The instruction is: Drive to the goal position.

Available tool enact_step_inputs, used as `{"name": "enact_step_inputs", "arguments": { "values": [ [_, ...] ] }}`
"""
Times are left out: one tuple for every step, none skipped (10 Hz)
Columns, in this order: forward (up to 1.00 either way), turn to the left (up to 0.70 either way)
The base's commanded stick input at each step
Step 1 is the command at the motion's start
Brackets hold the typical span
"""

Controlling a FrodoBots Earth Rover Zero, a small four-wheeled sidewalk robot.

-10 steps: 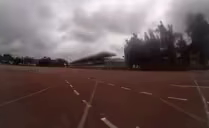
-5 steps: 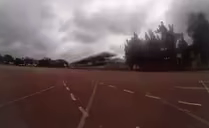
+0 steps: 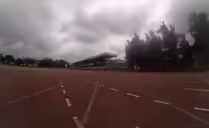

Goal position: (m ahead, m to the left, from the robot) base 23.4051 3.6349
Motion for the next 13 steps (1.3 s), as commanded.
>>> {"name": "enact_step_inputs", "arguments": {
  "values": [
    [0.7,0.0],
    [0.7,0.0],
    [0.7,0.0],
    [0.7,0.0],
    [0.7,0.0],
    [0.7,0.0],
    [0.7,0.0],
    [0.7,0.0],
    [0.7,0.0],
    [0.7,0.0],
    [0.7,0.0],
    [0.7,0.0],
    [0.7,0.0]
  ]
}}
